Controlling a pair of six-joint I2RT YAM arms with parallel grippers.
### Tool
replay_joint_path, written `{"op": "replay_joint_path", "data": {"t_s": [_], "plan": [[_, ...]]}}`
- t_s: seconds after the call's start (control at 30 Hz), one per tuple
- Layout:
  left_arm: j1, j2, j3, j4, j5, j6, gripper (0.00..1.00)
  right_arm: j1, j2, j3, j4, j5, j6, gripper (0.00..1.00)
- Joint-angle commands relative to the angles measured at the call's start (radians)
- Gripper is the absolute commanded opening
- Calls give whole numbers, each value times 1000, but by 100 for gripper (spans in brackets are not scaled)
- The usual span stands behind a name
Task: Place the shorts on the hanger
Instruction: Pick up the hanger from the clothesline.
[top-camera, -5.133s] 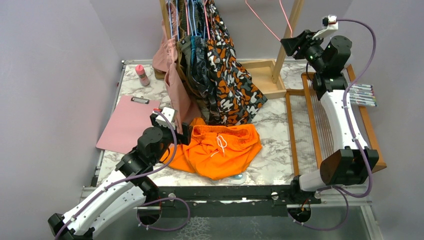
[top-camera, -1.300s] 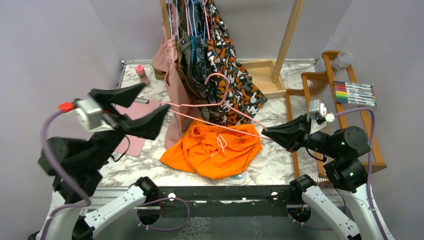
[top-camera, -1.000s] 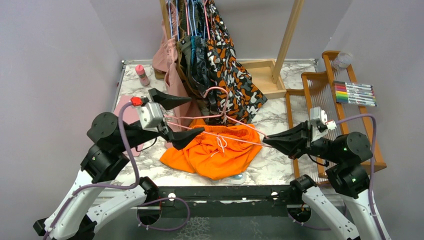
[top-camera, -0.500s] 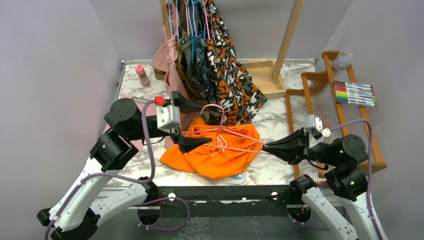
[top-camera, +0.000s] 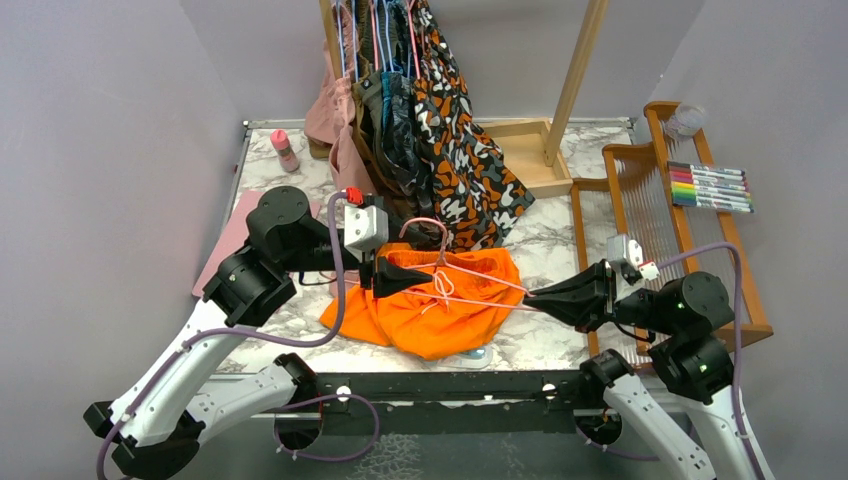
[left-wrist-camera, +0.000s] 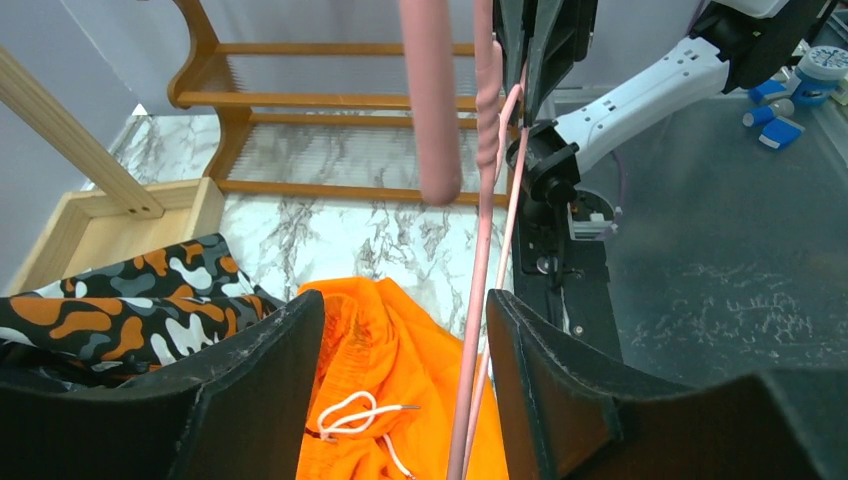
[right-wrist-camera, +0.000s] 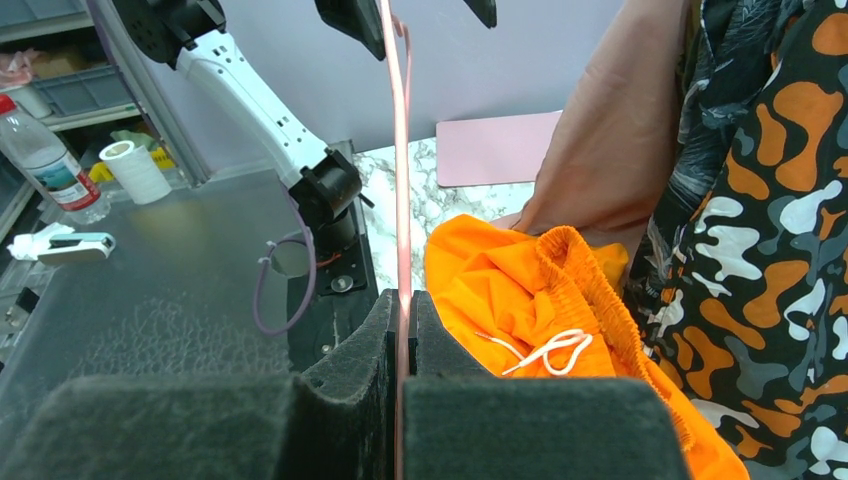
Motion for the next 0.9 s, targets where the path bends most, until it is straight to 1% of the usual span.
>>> {"op": "replay_joint_path", "data": {"t_s": [0.0,0.13,0.23,0.3,0.37,0.43,0.53,0.8,0.87], "plan": [[-4,-5,-11,-8,43,15,59,7,-5,-2,-10,11,-14,1],[-4,-20,-21,-7,35,21,50,7,-2,-7,-13,23,-17,1],[-4,-31,-28,-3,28,23,49,7,5,-1,-13,19,-19,1],[-4,-34,-34,-3,25,23,52,7,8,-2,-9,15,-17,1],[-4,-32,-34,-5,21,19,60,7,10,-2,-9,18,-18,1],[-4,-28,-32,-4,25,16,64,7,13,-1,-11,21,-19,1],[-4,-24,-27,-5,29,17,64,7,13,4,-16,25,-25,1],[-4,-11,-24,-11,58,9,50,7,12,3,-31,30,-35,1],[-4,-12,-23,-12,61,10,46,7,11,3,-35,33,-35,1]]}}
